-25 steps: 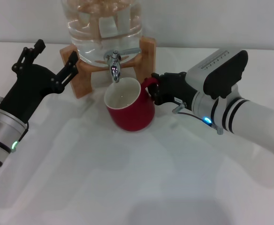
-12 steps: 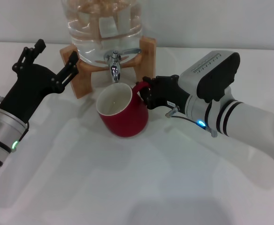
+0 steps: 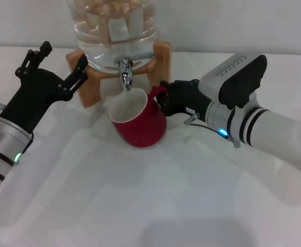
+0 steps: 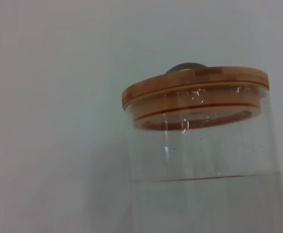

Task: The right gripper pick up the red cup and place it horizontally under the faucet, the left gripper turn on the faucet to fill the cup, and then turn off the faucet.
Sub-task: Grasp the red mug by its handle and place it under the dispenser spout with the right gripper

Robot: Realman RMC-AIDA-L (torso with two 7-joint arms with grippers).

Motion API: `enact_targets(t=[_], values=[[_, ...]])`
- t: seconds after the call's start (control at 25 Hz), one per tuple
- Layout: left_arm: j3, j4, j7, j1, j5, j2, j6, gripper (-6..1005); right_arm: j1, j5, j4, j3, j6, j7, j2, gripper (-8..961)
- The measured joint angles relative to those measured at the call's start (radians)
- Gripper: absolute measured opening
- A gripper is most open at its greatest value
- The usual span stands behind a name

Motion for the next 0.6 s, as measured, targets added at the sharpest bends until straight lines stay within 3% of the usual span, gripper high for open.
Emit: enact_targets(t=[0.6], values=[[0.011,-0.001,0.000,-0.017,0.000,-0.001,0.018,876,-0.008,0.001,-0.003,0.022,-0.001,0.001,0.000,179]])
